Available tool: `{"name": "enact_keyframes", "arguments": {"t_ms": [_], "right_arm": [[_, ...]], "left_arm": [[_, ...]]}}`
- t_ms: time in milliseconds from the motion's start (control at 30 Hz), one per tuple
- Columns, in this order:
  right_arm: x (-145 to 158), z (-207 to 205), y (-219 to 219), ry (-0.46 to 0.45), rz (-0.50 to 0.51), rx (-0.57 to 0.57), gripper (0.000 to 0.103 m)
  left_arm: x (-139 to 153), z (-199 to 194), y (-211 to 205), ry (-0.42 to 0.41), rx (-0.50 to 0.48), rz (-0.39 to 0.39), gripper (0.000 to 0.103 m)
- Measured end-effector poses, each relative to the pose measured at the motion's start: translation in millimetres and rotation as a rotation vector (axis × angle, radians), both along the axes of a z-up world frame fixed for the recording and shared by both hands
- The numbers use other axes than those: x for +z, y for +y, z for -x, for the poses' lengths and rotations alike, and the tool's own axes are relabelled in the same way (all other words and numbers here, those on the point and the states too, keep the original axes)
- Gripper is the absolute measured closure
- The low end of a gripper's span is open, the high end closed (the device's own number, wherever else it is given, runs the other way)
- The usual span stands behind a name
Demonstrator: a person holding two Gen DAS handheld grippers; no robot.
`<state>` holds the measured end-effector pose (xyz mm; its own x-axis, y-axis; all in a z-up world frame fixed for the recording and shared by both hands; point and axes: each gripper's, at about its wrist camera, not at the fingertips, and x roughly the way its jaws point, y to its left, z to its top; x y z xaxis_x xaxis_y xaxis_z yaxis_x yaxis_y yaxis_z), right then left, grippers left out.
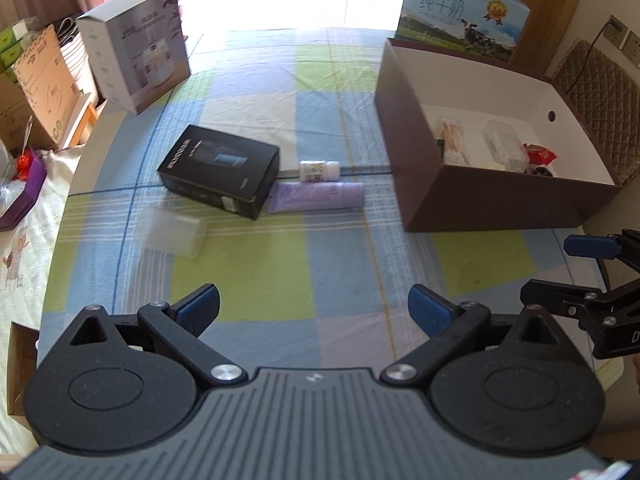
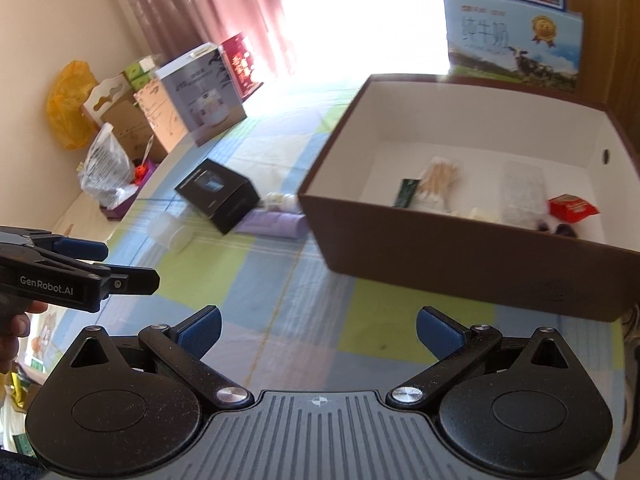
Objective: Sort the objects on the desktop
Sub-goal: 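Withdraw both tools from the box toward the remaining items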
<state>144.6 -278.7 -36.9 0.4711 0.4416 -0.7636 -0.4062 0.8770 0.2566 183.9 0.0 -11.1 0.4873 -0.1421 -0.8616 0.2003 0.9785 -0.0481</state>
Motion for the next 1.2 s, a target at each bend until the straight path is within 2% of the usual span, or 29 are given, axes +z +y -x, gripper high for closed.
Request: {"name": "enact_keyframes", "arguments": {"t_ms": [333, 667, 900, 1200], "right_arm": [[-14, -2, 47, 0.029, 0.001, 0.05, 0.002], [-26, -5, 85, 0.035, 0.006, 0.07, 0.002], [-34, -12, 116, -0.006, 0.032, 0.1, 0.002], [-41, -42, 151, -0.093, 0.137, 0.192, 0.002]], "left_arm": [[-6, 2, 48, 0.019, 0.07, -0.007, 0.004], [-13, -4, 82, 0.028, 0.097, -0.017, 0.004], [-23, -17, 101, 0.036, 0.099, -0.04, 0.004], [-36, -44, 118, 0.035, 0.079, -0.04, 0.004]]}}
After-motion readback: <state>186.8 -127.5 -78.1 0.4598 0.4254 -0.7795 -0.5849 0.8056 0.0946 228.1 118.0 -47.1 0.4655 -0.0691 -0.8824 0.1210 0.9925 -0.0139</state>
